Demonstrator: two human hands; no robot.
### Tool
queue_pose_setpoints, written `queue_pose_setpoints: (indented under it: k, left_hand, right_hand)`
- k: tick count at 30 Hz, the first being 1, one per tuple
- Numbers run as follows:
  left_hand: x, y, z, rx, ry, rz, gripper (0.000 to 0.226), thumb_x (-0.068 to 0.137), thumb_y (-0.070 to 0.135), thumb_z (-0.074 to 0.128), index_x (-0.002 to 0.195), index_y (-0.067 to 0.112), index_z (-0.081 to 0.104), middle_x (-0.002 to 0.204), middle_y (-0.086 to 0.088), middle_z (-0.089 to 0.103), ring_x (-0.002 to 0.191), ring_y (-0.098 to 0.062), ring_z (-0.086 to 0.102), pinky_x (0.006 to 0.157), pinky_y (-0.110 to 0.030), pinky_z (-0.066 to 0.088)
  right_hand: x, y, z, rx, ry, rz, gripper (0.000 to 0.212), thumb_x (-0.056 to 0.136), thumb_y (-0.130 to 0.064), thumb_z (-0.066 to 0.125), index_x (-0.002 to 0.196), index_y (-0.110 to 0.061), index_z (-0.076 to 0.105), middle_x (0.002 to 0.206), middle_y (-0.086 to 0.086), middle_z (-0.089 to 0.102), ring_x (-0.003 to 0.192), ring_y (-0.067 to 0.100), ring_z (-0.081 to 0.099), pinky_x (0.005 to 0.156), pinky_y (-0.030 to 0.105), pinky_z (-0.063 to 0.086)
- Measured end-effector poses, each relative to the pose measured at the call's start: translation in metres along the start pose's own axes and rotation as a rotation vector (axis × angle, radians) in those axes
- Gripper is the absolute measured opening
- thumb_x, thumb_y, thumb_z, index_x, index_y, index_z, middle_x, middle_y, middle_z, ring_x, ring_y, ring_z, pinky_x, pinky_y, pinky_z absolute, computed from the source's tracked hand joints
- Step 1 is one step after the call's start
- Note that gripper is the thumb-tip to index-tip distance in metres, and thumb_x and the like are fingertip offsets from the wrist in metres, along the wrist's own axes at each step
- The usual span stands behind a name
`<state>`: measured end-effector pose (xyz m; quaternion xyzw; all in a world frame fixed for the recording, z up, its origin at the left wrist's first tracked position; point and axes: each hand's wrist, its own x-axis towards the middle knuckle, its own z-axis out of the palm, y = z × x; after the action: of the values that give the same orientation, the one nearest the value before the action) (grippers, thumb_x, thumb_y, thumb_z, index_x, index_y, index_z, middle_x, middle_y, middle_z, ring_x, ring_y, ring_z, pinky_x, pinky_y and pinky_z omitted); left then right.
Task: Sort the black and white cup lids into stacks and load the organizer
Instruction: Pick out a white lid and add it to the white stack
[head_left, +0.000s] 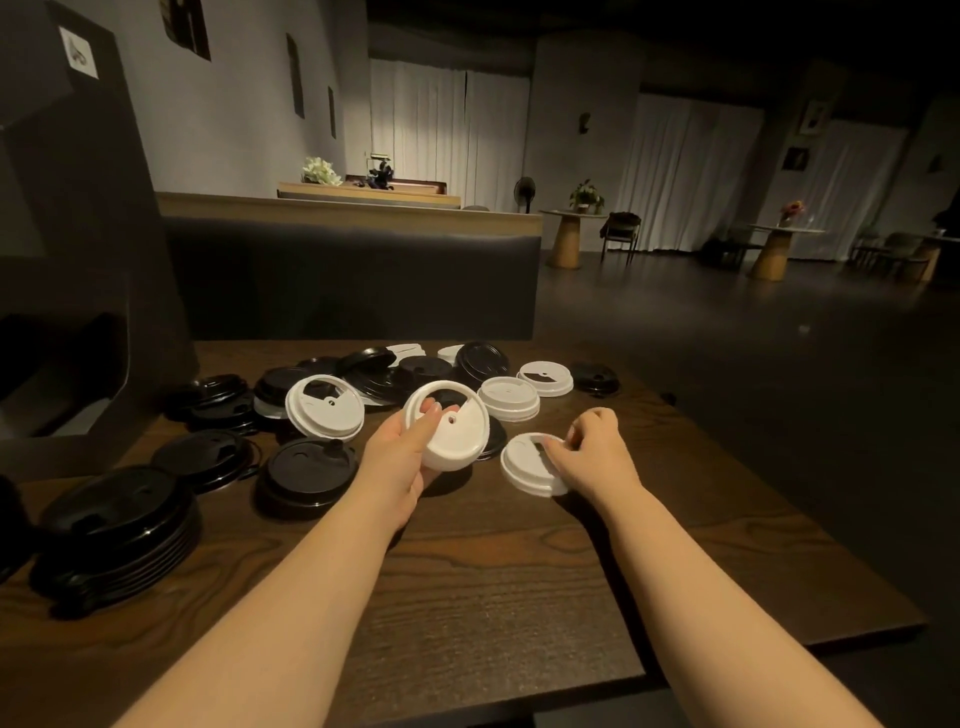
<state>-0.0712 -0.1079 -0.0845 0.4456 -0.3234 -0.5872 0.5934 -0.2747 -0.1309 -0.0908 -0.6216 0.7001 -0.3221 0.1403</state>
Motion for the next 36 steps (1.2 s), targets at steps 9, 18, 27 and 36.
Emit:
queue_pose_setpoints:
  k: [9, 18, 27, 36]
  left_hand:
    - [0.000, 0.001, -0.002, -0.106, 0.025, -0.099, 0.049, 0.095, 0.006, 0.051, 0.143, 0.011, 0.041, 0.134, -0.017, 0.053, 0.118, -0.031, 0.055, 0.094, -0.044, 0.051]
    - [-0.005, 0.005, 0.000, 0.066, 0.008, -0.037, 0.044, 0.094, 0.025, 0.058, 0.137, 0.019, 0.049, 0.129, -0.009, 0.057, 0.118, -0.028, 0.055, 0.100, -0.048, 0.048]
    - [-0.002, -0.001, -0.004, -0.087, -0.161, -0.128, 0.035, 0.103, 0.030, 0.040, 0.125, 0.011, 0.059, 0.107, -0.010, 0.073, 0.102, -0.026, 0.067, 0.087, -0.043, 0.053]
    - [-0.005, -0.002, -0.002, -0.243, -0.176, -0.258, 0.032, 0.104, 0.027, 0.036, 0.121, 0.010, 0.057, 0.107, -0.013, 0.069, 0.100, -0.030, 0.064, 0.077, -0.045, 0.052]
  right_hand:
    - [-0.015, -0.012, 0.004, -0.321, -0.104, -0.030, 0.091, 0.068, -0.086, 0.042, 0.127, -0.018, 0.053, 0.124, 0.006, 0.055, 0.112, 0.023, 0.050, 0.091, 0.039, 0.049]
    - [-0.019, -0.017, -0.006, 0.376, -0.061, -0.099, 0.090, 0.074, -0.033, 0.079, 0.147, -0.025, 0.027, 0.151, -0.003, 0.031, 0.134, 0.016, 0.034, 0.105, 0.034, 0.035]
    - [-0.048, -0.039, 0.012, 0.248, -0.264, -0.558, 0.095, 0.078, -0.025, 0.075, 0.148, -0.038, 0.012, 0.145, -0.025, 0.022, 0.131, -0.010, 0.018, 0.103, 0.011, 0.019]
    - [-0.047, -0.036, 0.018, 0.179, -0.227, -0.557, 0.093, 0.080, -0.029, 0.073, 0.151, -0.028, 0.014, 0.156, -0.011, 0.017, 0.141, 0.005, 0.015, 0.112, 0.026, 0.021]
